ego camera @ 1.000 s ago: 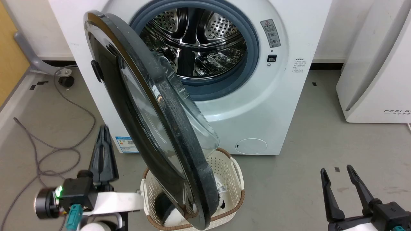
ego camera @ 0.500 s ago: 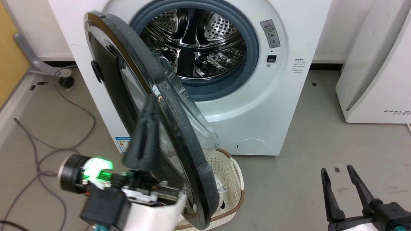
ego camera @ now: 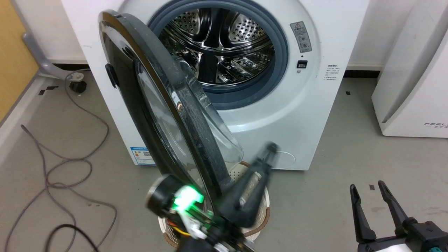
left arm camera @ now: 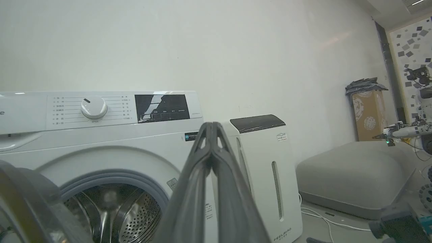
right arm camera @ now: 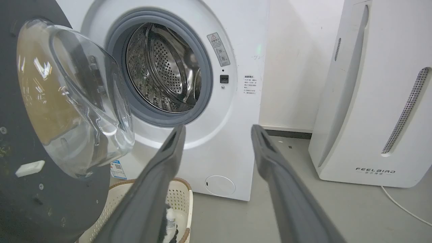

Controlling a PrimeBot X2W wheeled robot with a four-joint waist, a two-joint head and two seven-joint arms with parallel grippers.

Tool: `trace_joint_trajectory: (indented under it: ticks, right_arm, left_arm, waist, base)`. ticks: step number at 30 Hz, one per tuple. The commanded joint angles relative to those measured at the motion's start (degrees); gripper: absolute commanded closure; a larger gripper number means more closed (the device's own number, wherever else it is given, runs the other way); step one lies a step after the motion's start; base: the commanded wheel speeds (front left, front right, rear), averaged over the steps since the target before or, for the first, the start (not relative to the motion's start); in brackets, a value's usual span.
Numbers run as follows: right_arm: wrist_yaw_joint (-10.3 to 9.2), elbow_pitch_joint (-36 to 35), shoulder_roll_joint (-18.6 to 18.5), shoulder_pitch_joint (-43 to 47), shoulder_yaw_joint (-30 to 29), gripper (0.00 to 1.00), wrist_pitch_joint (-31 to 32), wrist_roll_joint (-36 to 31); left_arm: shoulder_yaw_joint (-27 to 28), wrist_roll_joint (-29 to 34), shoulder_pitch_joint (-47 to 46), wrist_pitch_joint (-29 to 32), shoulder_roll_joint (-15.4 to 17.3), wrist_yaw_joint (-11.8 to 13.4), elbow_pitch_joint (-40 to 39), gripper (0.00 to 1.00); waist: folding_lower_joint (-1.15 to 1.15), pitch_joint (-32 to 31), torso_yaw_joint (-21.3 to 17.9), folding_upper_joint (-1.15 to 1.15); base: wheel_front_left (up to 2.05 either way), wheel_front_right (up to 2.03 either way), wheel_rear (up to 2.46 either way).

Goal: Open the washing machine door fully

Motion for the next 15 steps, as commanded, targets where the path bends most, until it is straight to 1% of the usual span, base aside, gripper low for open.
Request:
trace_joint_trajectory:
  ticks: [1,3,4,9,12,15]
  right_arm:
    - [0.3,-0.1,0.3,0.5,0.0,0.0,-0.3,0.2]
    - [0.3,-0.1,0.3,0.5,0.0,0.0,-0.3,0.2]
    - [0.3,0.0,0.3,0.5,0.0,0.0,-0.3,0.3]
    - [0.3,0.2,0.3,0.2,0.0,0.0,-0.3,0.3]
    - [0.3,0.4,0.3,-0.1,0.0,0.0,-0.3,0.3]
    - [0.3,0.6,0.3,-0.4,0.2,0.0,-0.3,0.1]
  left_arm:
    - [-1.8,0.2,-0.1,-0.2,0.1,-0.6,1.3,1.0]
    - [-2.9,0.5,0.3,-0.2,0.2,-1.0,2.5,1.0]
    - [-4.4,0.6,1.0,-0.2,0.6,-1.5,4.4,1.0]
    - [-6.4,0.4,2.3,-0.2,0.8,-2.0,8.2,1.0]
    - [-6.8,0.0,2.7,-0.2,0.8,-2.0,11.0,1.0]
    - [-6.5,-0.7,2.7,-0.2,0.6,-1.4,14.1,1.0]
  waist:
    - [0.0,0.1,0.2,0.0]
    - [0.0,0.2,0.3,0.0]
    - [0.0,0.4,0.5,0.0]
    - [0.0,0.8,0.6,0.0]
    - [0.0,1.1,0.6,0.0]
    - [0.0,1.5,0.6,0.0]
  base:
    - [0.0,0.0,0.0]
    - [0.0,0.0,0.0]
    - [0.0,0.0,0.0]
    - [0.0,0.0,0.0]
    - [0.0,0.0,0.0]
    - [0.0,0.0,0.0]
